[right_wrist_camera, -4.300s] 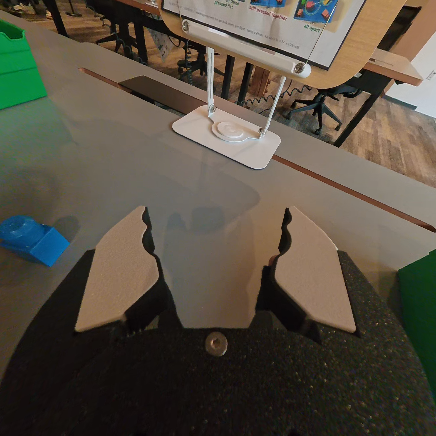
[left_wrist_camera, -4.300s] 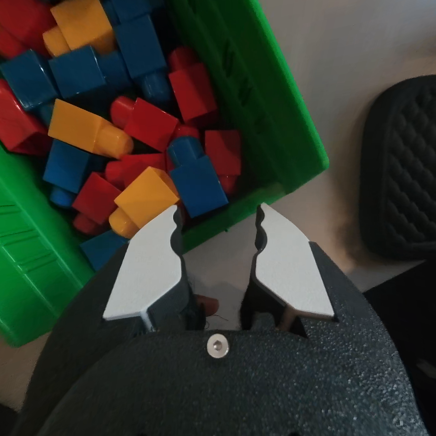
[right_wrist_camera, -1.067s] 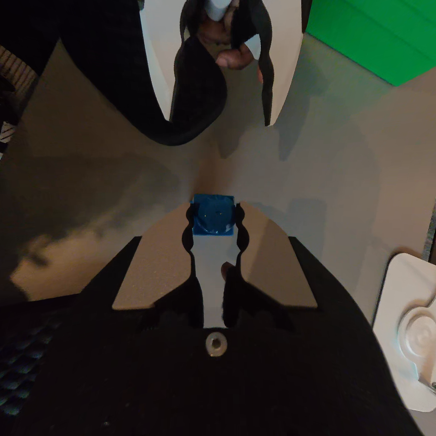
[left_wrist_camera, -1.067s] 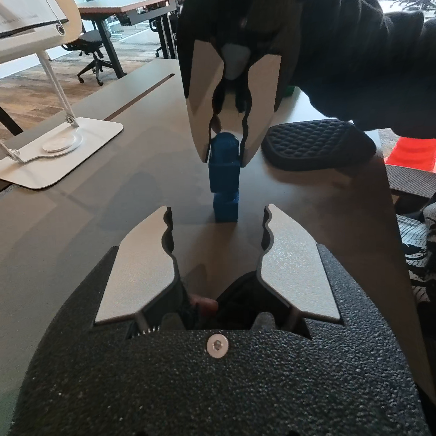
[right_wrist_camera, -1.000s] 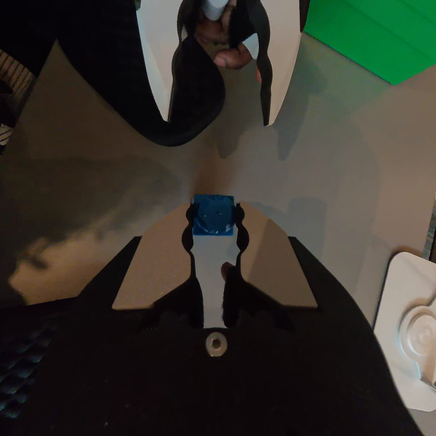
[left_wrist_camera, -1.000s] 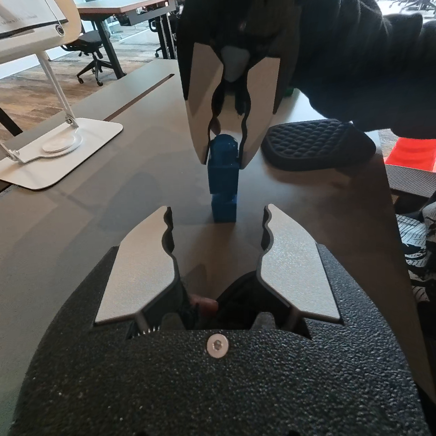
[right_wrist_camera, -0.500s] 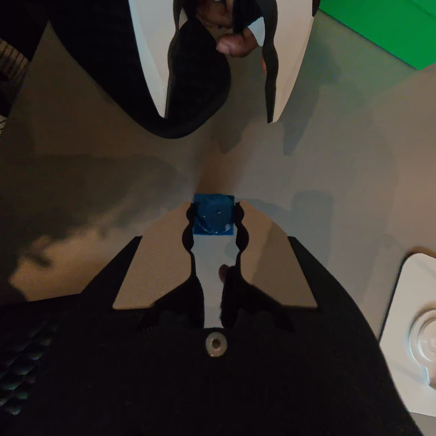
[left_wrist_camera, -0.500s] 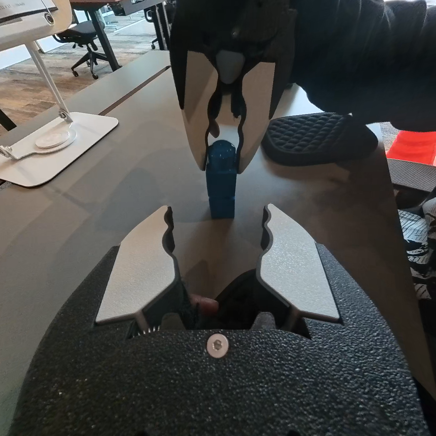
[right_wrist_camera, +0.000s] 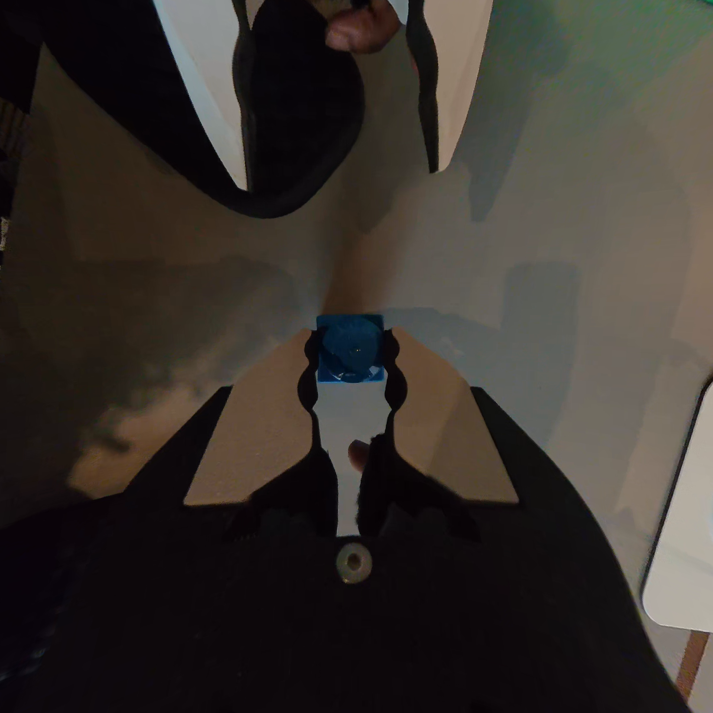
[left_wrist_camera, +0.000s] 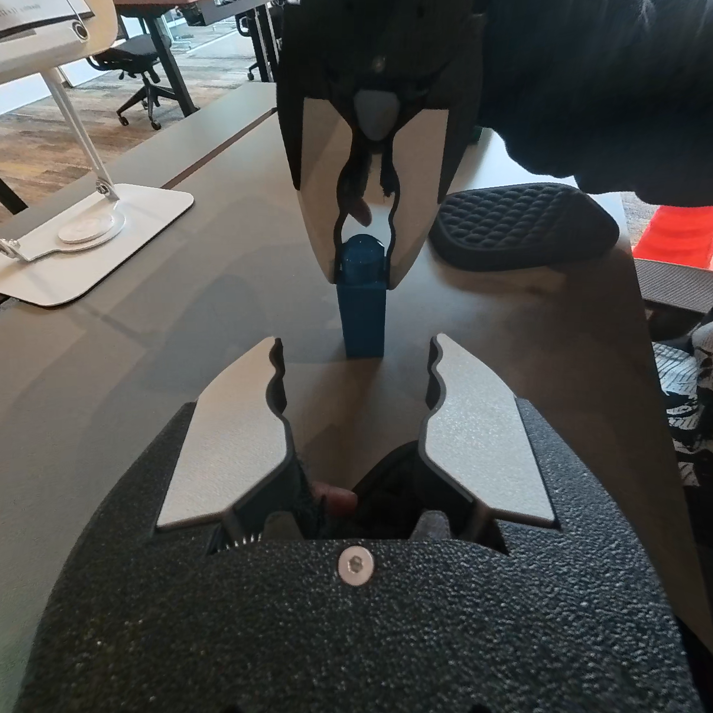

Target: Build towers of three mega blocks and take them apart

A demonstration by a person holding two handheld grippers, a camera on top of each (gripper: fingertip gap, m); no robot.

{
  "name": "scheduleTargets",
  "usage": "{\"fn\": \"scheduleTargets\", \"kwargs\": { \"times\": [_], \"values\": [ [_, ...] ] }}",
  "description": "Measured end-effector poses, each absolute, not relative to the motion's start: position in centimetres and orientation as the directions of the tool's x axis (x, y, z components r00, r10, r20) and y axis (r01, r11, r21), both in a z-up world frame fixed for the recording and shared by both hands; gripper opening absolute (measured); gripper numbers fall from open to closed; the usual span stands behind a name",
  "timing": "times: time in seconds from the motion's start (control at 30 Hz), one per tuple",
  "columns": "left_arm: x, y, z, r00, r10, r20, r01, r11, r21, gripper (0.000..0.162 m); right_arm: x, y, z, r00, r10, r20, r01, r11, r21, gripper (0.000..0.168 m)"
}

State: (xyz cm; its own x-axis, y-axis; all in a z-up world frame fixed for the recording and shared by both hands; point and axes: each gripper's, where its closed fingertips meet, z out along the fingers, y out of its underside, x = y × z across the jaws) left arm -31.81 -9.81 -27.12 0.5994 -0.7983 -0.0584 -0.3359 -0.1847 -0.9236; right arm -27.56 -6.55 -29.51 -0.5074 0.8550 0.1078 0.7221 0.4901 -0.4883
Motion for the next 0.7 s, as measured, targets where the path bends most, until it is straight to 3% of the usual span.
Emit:
{"fn": "scheduleTargets", "kwargs": {
  "times": [0.43,0.7],
  "values": [
    [-31.9,-9.8,-27.2,0.603,-0.795,-0.062,-0.339,-0.186,-0.922,0.071,-25.0,-6.5,-29.5,-0.312,0.943,0.114,0.821,0.328,-0.467,0.032],
    [-31.9,-9.7,-27.2,0.606,-0.793,-0.063,-0.34,-0.186,-0.922,0.071,-23.7,-7.3,-29.5,-0.327,0.939,0.109,0.821,0.339,-0.459,0.033]
  ]
}}
